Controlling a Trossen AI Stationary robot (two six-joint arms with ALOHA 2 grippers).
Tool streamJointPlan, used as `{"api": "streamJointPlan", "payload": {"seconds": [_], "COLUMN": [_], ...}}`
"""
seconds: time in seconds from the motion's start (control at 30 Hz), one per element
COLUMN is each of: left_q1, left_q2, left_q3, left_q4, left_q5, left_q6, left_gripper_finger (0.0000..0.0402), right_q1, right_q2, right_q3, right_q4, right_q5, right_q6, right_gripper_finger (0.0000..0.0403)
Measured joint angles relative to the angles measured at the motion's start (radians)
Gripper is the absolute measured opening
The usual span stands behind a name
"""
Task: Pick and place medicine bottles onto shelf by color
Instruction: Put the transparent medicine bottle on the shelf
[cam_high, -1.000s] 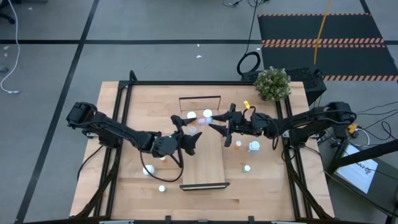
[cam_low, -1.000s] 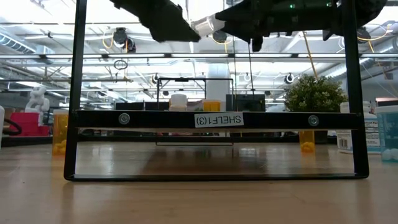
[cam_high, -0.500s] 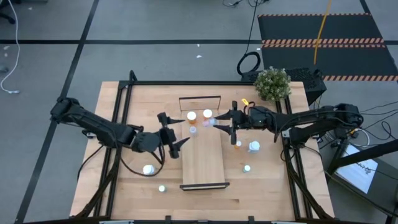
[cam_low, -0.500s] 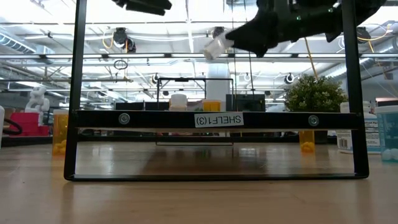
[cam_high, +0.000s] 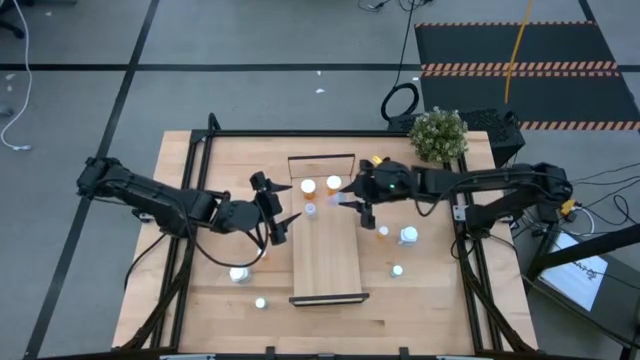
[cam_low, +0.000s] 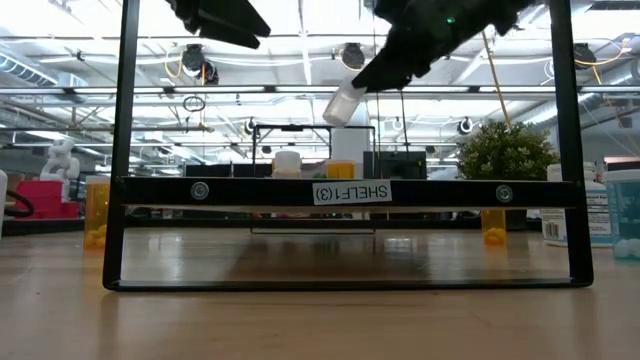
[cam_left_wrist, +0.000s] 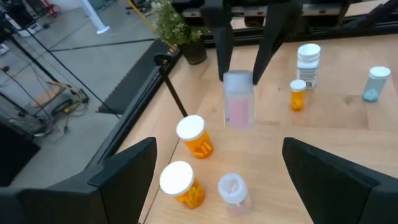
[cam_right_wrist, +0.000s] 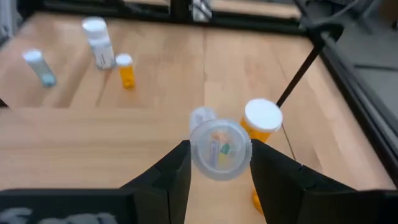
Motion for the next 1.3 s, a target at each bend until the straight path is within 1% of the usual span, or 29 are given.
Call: {"api": "streamJointPlan", "payload": {"seconds": [0.13,0.23,0.3,0.4,0.53,0.73,0.93,1.3], "left_q1": [0.004,0.007,0.009,0.008,0.008,0.008,0.009,0.015], "left_q2": [0.000,0.000,0.000,0.000,0.000,0.000,0.000,0.000], "left_q3": [0.000,0.000,0.000,0.000,0.000,0.000,0.000,0.000], "left_q4": [-0.007,-0.019,-0.022,-0.022,-0.023,-0.026,-0.019,-0.017], "left_q5": [0.017,0.018,0.017,0.017,0.017,0.017,0.017,0.017], "left_q6": [0.002,0.005,0.005,0.009,0.010,0.010,0.016,0.014], "left_gripper_finger": [0.0349,0.0349,0.0349,0.0349,0.0349,0.0349,0.0349,0.0349], "right_q1": [0.000,0.000,0.000,-0.001,-0.002,-0.003,-0.007,-0.025], "right_q2": [0.076,0.134,0.169,0.211,0.247,0.267,0.267,0.267], "right_q3": [0.090,0.140,0.165,0.188,0.191,0.191,0.191,0.191], "right_q4": [-0.102,-0.148,-0.168,-0.205,-0.206,-0.213,-0.242,-0.257], "right_q5": [0.000,-0.001,-0.022,-0.028,-0.049,-0.050,-0.047,-0.042], "right_q6": [-0.045,-0.073,-0.086,-0.089,-0.104,-0.107,-0.146,-0.114], "right_gripper_finger": [0.0143,0.0144,0.0144,0.0144,0.0144,0.0144,0.0144,0.0144]}}
